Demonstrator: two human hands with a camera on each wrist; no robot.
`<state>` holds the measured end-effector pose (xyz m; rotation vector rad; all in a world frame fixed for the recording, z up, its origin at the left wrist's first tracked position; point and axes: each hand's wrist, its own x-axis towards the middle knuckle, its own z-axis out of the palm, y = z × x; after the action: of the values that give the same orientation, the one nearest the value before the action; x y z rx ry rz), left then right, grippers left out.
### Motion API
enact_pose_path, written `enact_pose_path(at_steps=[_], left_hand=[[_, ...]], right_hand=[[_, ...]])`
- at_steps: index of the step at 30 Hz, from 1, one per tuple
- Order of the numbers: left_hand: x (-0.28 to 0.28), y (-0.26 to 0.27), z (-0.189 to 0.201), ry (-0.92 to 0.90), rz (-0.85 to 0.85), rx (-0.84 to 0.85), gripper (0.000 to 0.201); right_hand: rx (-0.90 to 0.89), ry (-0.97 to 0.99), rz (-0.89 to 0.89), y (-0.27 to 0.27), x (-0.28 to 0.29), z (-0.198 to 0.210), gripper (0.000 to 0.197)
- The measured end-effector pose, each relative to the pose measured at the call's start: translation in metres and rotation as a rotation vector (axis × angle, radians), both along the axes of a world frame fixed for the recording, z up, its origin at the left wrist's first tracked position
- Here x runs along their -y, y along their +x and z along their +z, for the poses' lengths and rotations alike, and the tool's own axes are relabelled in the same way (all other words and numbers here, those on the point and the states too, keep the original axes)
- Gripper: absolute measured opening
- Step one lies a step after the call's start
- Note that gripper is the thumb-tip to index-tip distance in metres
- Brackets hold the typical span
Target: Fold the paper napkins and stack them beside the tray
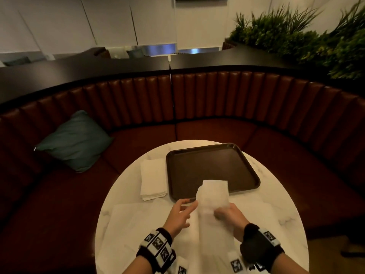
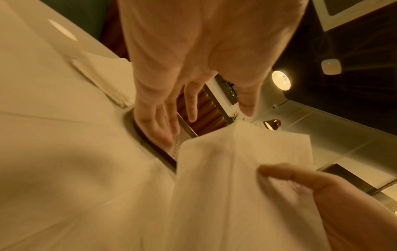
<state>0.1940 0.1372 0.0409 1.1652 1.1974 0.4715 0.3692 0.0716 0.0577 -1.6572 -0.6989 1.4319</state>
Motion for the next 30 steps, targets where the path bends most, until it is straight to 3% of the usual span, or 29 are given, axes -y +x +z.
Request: enact_pose_path(at_steps=[4,11,14,19,26,30], left_hand=[[0.013,-0.007,0.007,-0.145,-0.087,0.218,0.043],[0.009,-0.022,0.008,-0.133,-0.07,0.374,0.044],[0.001,-0.032,0.001,-0.132,0.002,0.44,0.041],[-0.022,-0.052,-0.012,-0.135,0.137,0.457,0.046],[-0.082,-0.077,-0.019,-0.075,0.223,0.415,0.046],[-0.132,-0.087,-0.019,0.04,0.285,0.308,0.048]], right_hand=[[-0.169,0.067,-0.005,-0.003,-0.008,0.017,0.021],[-0.222,0.076,0.081,-0.026,-0.033,0.023,0.022],[-0.152,0.122,0.074,-0.031,-0.049,0.021,0.028],[0.05,0.173,-0.129,-0.032,-0.079,0.008,0.051],[0.168,0.209,0.332,-0.071,-0.138,-0.001,0.021],[0.204,0.219,0.343,-0.09,-0.201,-0.008,0.036]])
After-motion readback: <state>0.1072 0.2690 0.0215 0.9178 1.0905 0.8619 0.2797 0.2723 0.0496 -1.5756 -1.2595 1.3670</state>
